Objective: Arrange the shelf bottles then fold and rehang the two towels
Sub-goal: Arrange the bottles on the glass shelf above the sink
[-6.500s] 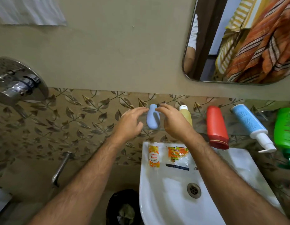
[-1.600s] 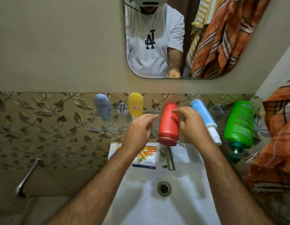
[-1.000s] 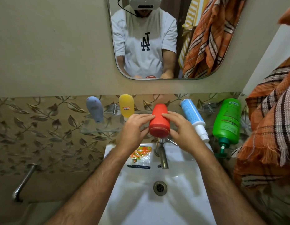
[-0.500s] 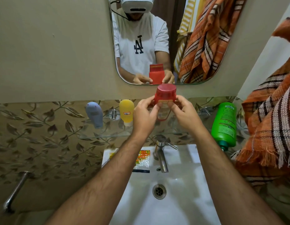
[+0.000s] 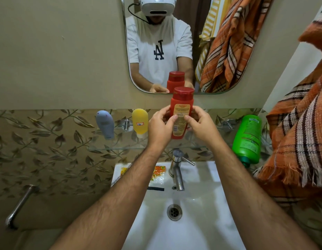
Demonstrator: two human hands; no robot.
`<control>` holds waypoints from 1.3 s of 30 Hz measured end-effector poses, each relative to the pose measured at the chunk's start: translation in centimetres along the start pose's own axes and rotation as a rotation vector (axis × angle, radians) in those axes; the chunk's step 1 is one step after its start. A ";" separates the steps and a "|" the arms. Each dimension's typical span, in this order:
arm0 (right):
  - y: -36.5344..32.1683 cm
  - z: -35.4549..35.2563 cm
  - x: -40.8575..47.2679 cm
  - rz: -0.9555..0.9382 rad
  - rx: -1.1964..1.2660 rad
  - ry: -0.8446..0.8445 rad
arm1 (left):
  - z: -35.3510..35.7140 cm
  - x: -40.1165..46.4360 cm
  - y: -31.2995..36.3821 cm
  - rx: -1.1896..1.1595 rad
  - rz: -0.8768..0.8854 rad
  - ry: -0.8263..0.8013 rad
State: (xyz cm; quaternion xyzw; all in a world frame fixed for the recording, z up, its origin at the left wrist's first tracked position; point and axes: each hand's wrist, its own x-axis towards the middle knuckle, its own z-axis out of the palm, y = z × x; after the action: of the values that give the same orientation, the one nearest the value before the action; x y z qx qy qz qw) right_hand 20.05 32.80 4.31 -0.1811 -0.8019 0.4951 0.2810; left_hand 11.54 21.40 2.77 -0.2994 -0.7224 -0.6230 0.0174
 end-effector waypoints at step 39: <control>-0.2 -0.8 -0.6 0.105 -0.320 -0.026 | 2.2 -5.0 -1.5 0.231 0.202 0.237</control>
State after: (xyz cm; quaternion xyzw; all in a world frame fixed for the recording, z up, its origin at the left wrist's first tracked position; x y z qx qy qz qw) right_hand 21.06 32.93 4.61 -0.2590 -0.8635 0.3774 0.2117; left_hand 15.71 21.34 -1.05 -0.2910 -0.7483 -0.5619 0.1990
